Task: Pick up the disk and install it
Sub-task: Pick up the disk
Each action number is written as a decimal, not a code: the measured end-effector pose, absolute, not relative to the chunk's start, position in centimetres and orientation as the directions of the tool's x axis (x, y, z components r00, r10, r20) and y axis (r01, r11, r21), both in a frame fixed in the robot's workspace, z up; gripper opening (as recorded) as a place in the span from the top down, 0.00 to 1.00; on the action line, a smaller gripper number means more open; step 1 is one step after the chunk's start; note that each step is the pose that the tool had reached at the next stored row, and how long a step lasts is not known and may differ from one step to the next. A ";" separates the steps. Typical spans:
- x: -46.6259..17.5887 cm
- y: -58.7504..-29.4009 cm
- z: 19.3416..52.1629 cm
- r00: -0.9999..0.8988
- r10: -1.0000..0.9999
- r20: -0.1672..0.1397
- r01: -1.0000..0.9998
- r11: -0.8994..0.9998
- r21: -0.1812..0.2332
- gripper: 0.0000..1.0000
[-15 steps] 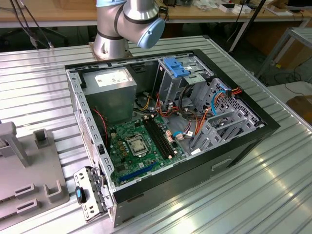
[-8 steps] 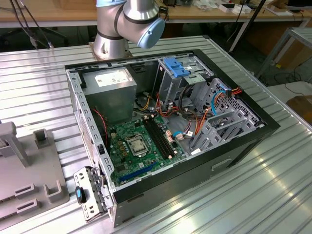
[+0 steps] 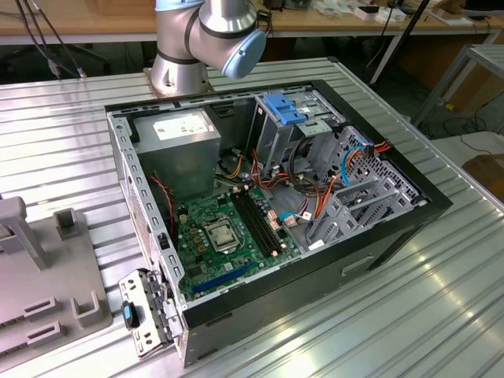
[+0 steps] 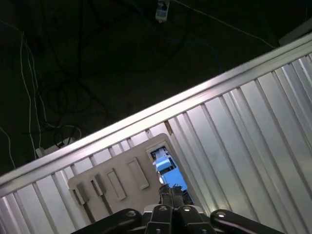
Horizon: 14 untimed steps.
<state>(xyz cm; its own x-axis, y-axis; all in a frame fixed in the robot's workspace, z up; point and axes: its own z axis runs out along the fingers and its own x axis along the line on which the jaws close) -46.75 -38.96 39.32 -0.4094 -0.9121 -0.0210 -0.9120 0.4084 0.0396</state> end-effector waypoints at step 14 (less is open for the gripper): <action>-46.7 -38.9 39.2 -0.130 -0.991 -0.016 -0.992 0.129 0.012 0.89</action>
<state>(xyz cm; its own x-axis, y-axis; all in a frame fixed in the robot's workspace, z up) -46.73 -38.86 39.25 -0.1296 -0.9914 -0.0163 -0.9915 0.1294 0.0123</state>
